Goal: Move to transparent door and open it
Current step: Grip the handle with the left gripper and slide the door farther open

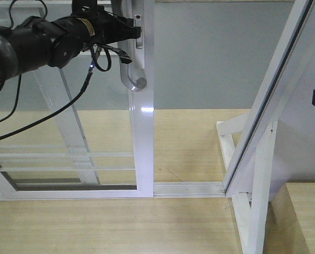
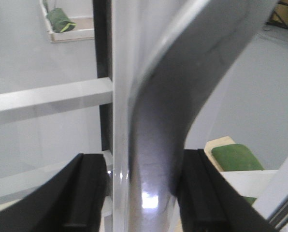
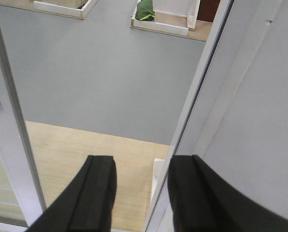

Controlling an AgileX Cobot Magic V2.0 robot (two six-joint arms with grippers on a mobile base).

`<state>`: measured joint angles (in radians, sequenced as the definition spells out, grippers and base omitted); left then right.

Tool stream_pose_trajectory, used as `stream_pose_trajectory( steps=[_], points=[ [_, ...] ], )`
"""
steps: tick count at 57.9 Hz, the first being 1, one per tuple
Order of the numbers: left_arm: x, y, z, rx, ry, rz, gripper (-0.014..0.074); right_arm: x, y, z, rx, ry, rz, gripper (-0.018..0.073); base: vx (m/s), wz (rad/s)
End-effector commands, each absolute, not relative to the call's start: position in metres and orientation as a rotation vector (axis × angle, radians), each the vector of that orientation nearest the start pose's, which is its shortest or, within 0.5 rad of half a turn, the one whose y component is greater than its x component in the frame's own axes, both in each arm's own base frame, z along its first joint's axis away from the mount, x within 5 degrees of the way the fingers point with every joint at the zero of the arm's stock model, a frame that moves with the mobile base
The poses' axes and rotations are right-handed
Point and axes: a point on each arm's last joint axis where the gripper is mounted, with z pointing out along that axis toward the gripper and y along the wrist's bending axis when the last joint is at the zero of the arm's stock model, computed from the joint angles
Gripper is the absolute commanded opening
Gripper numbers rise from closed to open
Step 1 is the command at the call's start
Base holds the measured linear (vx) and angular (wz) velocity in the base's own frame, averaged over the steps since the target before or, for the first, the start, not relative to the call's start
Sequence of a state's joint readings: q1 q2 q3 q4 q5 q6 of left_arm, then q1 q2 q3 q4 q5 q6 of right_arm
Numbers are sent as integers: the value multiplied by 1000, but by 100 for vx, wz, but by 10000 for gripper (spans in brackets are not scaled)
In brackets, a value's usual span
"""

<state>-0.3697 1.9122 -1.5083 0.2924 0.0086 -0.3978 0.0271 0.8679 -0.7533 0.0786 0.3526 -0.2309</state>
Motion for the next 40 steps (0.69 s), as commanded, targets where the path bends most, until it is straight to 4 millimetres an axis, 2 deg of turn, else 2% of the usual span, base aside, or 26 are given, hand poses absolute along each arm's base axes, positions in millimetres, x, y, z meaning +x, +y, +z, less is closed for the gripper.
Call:
stream_pose_trajectory(
  steps=[1, 25, 40],
  points=[
    [430, -136, 340, 149, 1757, -330, 415, 183, 6, 362, -189, 1832, -84, 337, 0, 0],
    [418, -110, 359, 186, 1817, -179, 415, 183, 6, 362, -189, 1833, -84, 337, 0, 0],
    [415, -74, 370, 147, 1837, -78, 415, 183, 6, 361, -190, 1838, -84, 337, 0, 0]
  ],
)
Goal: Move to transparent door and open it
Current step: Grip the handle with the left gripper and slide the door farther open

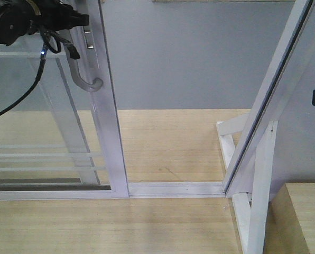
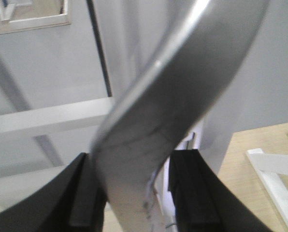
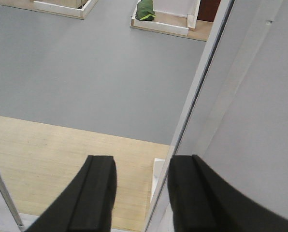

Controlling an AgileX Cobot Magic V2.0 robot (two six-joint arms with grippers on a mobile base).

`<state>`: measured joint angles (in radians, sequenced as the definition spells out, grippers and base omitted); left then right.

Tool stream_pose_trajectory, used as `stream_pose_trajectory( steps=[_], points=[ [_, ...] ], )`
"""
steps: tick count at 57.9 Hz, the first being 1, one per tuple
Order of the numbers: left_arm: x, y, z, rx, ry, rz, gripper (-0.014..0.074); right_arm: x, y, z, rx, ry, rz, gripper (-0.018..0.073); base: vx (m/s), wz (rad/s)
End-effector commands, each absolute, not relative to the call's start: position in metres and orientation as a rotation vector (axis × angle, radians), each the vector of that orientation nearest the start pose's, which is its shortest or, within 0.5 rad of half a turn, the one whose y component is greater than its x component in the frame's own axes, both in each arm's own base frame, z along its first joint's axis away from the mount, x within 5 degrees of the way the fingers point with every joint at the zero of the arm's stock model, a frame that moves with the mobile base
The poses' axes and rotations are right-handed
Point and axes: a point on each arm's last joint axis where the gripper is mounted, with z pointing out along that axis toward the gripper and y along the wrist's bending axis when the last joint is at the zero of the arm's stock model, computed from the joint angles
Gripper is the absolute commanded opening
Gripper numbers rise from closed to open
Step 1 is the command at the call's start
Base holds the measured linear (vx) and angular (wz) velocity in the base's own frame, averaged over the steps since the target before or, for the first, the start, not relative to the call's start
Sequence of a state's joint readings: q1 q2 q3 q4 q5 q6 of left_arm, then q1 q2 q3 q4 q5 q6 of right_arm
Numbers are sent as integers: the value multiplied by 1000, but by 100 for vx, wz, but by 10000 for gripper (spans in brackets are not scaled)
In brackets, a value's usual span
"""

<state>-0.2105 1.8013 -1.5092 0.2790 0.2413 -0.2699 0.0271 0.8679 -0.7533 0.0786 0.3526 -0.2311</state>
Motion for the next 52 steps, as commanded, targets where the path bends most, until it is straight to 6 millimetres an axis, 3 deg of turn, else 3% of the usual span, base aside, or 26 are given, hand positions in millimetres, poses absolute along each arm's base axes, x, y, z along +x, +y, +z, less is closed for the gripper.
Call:
stream_pose_trajectory(
  steps=[1, 11, 27, 44, 52],
  points=[
    [415, -71, 371, 140, 1837, -73, 415, 183, 6, 361, -190, 1839, -84, 337, 0, 0],
    [410, -51, 378, 91, 1852, -36, 415, 183, 6, 361, -191, 1846, -83, 337, 0, 0],
    [387, -45, 396, 51, 1906, -18, 411, 183, 6, 361, -191, 1846, -83, 337, 0, 0],
    [343, -35, 426, 14, 1961, 23, 347, 183, 6, 360, -190, 1853, -80, 337, 0, 0],
    [315, -32, 416, 31, 1944, 15, 295, 183, 6, 360, -187, 1853, -76, 337, 0, 0]
  ],
)
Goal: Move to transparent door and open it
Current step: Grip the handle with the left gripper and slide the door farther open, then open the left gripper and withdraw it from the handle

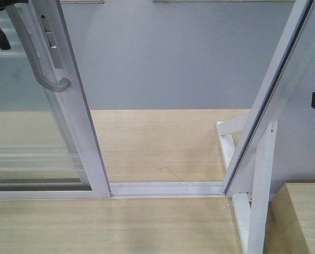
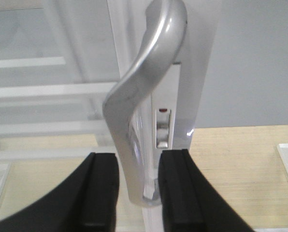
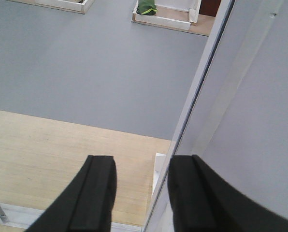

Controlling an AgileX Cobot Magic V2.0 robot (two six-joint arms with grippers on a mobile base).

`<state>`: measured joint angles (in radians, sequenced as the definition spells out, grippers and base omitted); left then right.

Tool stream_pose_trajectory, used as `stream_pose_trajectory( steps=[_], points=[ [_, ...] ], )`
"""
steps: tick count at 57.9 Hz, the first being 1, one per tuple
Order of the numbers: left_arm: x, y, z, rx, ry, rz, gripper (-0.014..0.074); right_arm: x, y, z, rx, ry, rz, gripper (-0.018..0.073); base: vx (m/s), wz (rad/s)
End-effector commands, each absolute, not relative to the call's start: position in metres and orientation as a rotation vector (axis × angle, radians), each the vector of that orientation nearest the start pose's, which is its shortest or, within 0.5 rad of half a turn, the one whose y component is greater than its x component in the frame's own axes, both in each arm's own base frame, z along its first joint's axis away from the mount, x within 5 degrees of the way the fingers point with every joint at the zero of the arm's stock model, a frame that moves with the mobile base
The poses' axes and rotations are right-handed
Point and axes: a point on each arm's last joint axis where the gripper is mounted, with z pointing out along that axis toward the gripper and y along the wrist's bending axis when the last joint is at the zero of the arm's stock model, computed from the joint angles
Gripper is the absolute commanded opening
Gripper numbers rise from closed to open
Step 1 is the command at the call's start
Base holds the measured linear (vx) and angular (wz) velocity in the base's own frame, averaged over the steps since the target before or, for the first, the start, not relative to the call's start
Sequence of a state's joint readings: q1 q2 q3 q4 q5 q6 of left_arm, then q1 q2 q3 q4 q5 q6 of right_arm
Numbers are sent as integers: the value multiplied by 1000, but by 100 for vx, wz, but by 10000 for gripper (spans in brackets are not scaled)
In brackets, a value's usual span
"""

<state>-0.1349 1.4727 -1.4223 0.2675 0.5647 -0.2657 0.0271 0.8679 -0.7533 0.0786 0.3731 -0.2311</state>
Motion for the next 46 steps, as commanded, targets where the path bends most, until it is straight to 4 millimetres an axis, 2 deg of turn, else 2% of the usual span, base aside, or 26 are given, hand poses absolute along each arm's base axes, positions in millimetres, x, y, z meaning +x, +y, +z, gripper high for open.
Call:
stream_pose_trajectory(
  steps=[1, 13, 21, 28, 36, 46],
  points=[
    [312, -32, 414, 31, 1945, 10, 290, 183, 6, 360, -187, 1855, -75, 337, 0, 0],
    [256, -29, 380, 45, 1906, -50, 265, 183, 6, 360, -187, 1855, -76, 337, 0, 0],
    [213, -26, 378, 66, 1745, -92, 265, 183, 6, 360, -187, 1855, -76, 337, 0, 0],
    [180, -21, 378, 62, 1707, -88, 265, 183, 6, 360, -187, 1855, -76, 337, 0, 0],
    [157, -17, 380, 51, 1682, -84, 265, 183, 6, 360, -187, 1855, -76, 337, 0, 0],
    [139, -14, 387, 44, 1640, -82, 265, 183, 6, 360, -187, 1855, -76, 337, 0, 0]
  ],
)
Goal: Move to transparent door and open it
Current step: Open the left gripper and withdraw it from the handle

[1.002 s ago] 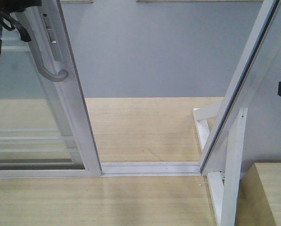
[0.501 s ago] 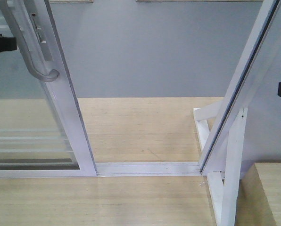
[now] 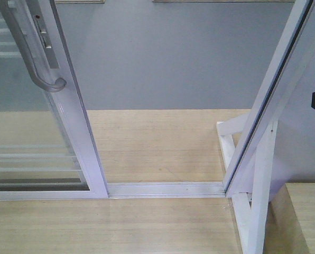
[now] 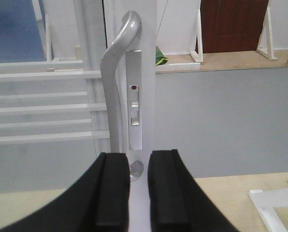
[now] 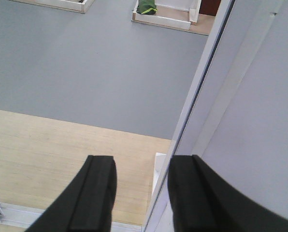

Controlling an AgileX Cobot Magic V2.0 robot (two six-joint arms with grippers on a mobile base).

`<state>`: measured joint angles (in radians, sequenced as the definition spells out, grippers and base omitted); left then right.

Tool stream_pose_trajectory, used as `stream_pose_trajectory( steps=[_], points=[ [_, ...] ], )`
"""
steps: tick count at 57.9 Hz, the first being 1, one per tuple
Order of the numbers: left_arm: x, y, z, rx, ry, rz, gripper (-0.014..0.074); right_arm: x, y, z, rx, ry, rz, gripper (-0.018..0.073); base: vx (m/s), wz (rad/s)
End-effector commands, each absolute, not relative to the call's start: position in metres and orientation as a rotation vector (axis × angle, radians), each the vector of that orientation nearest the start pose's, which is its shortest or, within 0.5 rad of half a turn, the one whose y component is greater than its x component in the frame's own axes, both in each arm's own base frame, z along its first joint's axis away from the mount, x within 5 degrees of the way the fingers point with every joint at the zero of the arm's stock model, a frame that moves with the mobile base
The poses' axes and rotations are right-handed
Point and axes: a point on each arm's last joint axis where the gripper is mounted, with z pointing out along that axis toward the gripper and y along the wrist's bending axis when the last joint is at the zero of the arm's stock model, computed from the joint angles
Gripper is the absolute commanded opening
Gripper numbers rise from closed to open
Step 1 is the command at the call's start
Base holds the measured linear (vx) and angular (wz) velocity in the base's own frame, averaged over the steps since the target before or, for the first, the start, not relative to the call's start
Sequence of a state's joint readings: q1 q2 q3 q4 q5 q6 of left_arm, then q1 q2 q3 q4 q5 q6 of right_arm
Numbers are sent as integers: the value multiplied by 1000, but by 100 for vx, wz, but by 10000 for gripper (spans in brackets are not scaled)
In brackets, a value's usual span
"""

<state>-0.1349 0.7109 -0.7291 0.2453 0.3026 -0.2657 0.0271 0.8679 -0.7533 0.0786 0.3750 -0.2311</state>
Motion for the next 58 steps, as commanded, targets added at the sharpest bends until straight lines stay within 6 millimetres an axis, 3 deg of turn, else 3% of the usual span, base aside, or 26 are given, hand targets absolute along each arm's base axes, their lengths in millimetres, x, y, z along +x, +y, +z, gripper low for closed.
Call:
stream_pose_trajectory(
  steps=[1, 9, 19, 27, 40, 50, 58],
  points=[
    [137, -14, 388, 43, 1636, -82, 263, 183, 6, 360, -187, 1855, -76, 337, 0, 0],
    [124, -11, 386, 38, 1622, -80, 204, 183, 6, 360, -187, 1854, -76, 337, 0, 0],
    [93, -7, 373, 125, 1564, 2, -9, 183, 6, 360, -187, 1854, -76, 337, 0, 0],
    [69, -8, 355, 225, 1506, 47, -8, 183, 6, 360, -187, 1854, -76, 337, 0, 0],
    [43, -6, 315, 137, 1354, -62, -7, 183, 6, 360, -188, 1855, -76, 337, 0, 0],
    [39, -5, 270, 105, 1289, -99, -7, 183, 6, 360, -187, 1855, -76, 337, 0, 0],
    [48, -7, 238, 107, 1297, -100, -6, 183, 6, 360, -188, 1858, -76, 337, 0, 0]
  ],
)
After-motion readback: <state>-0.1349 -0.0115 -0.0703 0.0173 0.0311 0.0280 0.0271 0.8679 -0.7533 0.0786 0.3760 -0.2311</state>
